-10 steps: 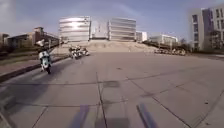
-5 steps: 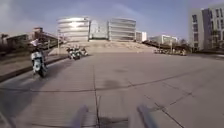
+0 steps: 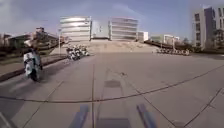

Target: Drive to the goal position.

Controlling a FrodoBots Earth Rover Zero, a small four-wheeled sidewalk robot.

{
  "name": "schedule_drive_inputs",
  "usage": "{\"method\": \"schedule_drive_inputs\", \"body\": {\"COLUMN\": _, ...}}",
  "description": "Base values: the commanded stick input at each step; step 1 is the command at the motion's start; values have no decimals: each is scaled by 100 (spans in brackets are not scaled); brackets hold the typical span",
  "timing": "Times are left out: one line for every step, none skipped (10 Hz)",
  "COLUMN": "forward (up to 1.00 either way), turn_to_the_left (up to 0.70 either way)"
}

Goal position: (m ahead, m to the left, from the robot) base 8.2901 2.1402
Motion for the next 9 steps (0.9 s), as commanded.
{"method": "schedule_drive_inputs", "body": {"forward": 70, "turn_to_the_left": 0}}
{"method": "schedule_drive_inputs", "body": {"forward": 70, "turn_to_the_left": 0}}
{"method": "schedule_drive_inputs", "body": {"forward": 70, "turn_to_the_left": 0}}
{"method": "schedule_drive_inputs", "body": {"forward": 70, "turn_to_the_left": 0}}
{"method": "schedule_drive_inputs", "body": {"forward": 70, "turn_to_the_left": 0}}
{"method": "schedule_drive_inputs", "body": {"forward": 70, "turn_to_the_left": 0}}
{"method": "schedule_drive_inputs", "body": {"forward": 70, "turn_to_the_left": 0}}
{"method": "schedule_drive_inputs", "body": {"forward": 70, "turn_to_the_left": 0}}
{"method": "schedule_drive_inputs", "body": {"forward": 70, "turn_to_the_left": 0}}
